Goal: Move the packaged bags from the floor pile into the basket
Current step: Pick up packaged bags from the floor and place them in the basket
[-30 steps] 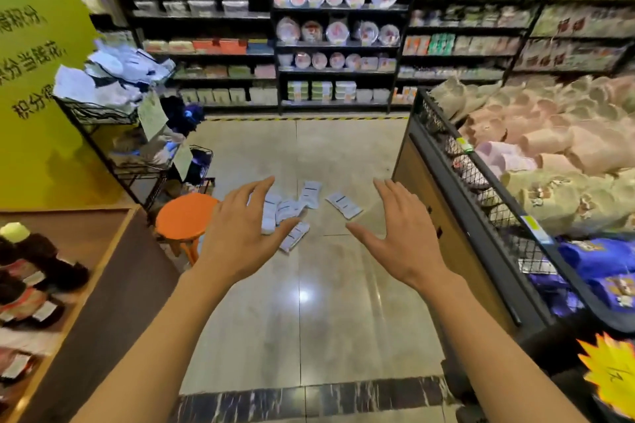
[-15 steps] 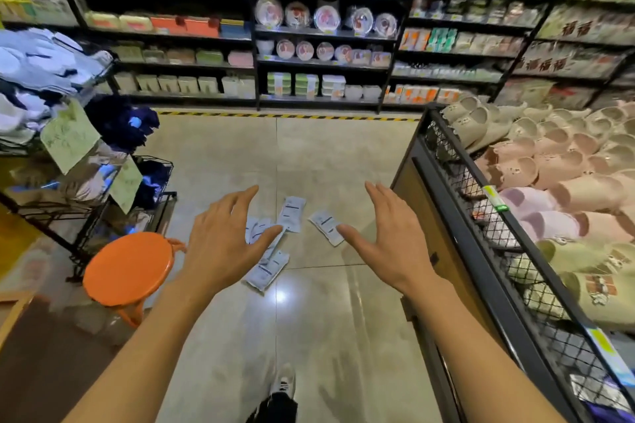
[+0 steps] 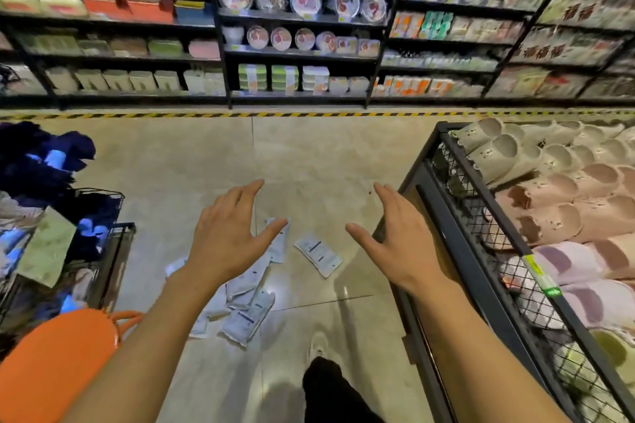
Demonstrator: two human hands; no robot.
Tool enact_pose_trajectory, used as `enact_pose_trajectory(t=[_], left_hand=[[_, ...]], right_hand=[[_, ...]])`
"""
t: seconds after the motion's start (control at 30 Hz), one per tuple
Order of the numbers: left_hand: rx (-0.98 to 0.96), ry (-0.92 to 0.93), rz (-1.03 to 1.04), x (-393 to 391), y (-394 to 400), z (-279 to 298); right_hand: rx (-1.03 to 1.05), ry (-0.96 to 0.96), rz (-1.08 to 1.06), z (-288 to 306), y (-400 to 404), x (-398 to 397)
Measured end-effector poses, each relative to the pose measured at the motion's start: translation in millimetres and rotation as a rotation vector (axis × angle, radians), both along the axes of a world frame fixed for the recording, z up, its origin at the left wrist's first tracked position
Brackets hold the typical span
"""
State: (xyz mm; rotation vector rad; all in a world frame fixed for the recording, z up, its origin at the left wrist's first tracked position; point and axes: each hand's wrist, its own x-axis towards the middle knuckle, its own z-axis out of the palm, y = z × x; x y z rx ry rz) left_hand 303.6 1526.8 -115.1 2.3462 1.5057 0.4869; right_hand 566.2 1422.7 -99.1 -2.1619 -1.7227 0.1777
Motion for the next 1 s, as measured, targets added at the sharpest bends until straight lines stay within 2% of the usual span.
enact_pose_trajectory(t=[0.4,0.57,0.67,0.8,1.0], left_hand=[[-0.048,0.044,0.060,112,223,-41],[-0.119,0.076,0.058,139,293,-100],[-0.140,0.095,0.055,146,325,-158],[-0.194,0.108,0.029,151,357,-269],[-0.208,0.106,0.045,147,396,-490]], right_hand=[[-0.115,0.026,0.097,-59,241,118],[-0.195,0.069,0.108,-113,310,147],[-0.213,0.072,0.115,-167,341,157],[-0.238,0.065,0.103,-275,370,164],[-0.241,0.030,0.106,-498,407,164]])
